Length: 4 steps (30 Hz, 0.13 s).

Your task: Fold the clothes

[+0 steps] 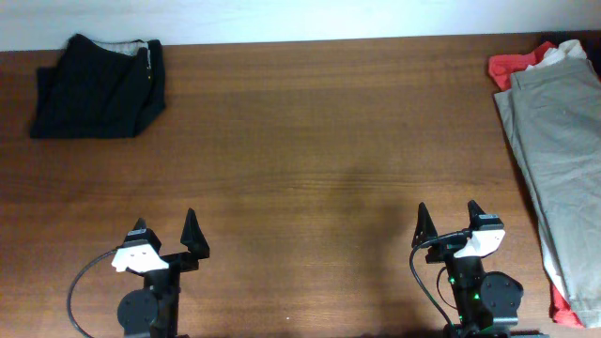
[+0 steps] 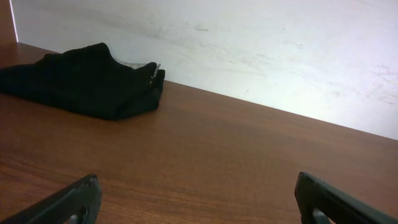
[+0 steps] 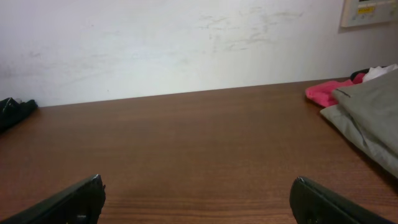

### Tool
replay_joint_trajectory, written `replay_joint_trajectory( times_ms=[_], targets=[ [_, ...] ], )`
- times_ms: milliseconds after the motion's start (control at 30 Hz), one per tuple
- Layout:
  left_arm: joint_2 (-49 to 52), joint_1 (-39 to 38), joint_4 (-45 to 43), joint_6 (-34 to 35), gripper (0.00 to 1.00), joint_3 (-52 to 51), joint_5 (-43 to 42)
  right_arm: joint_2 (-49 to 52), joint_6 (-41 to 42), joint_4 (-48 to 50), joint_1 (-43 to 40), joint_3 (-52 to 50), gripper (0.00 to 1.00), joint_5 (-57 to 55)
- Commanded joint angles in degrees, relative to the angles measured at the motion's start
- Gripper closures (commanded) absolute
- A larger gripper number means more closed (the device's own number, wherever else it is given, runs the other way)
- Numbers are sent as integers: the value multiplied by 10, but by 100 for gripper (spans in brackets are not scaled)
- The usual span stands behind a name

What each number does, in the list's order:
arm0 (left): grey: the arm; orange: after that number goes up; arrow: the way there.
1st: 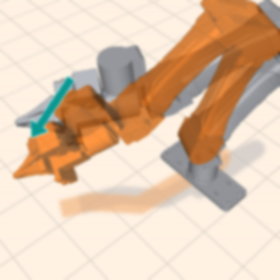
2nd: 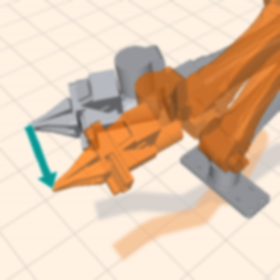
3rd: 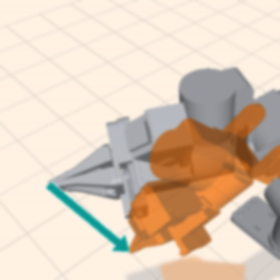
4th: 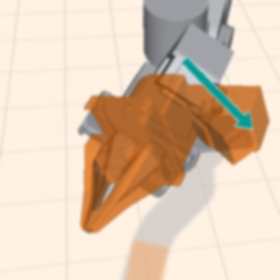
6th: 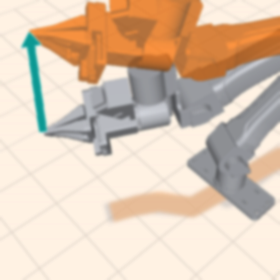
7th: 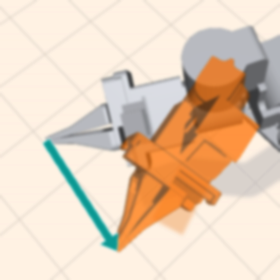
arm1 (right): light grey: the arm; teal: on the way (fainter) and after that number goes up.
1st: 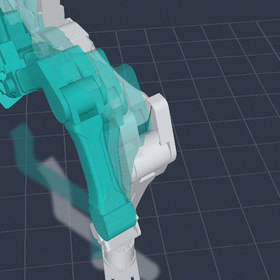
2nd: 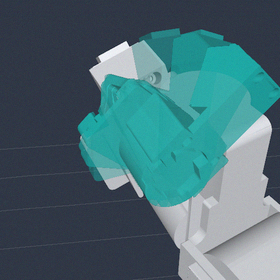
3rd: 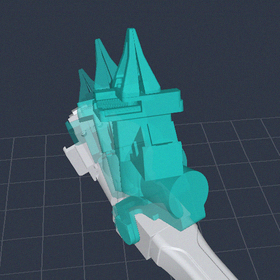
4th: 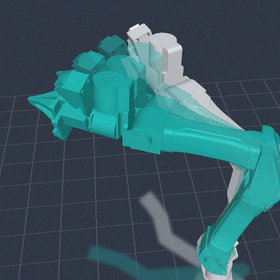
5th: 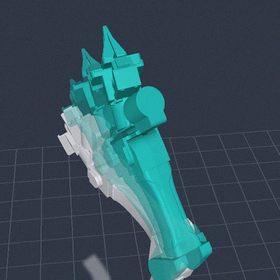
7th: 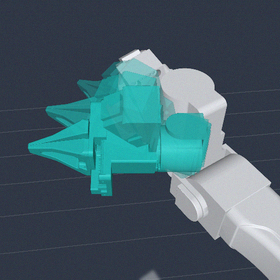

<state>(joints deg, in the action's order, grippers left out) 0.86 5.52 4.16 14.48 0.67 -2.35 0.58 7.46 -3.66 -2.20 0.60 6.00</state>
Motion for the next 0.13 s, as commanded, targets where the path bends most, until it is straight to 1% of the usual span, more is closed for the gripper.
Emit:
replay_joint_trajectory(
  times_ms=[0,100],
  targets=[
    [2,-2,5,-11,1,-2,2,-4,-2,-4,3,-3,2,-3],
    [2,-2,4,-11,1,-2,2,-4,-2,-4,3,-3,1,-3]
  ],
)
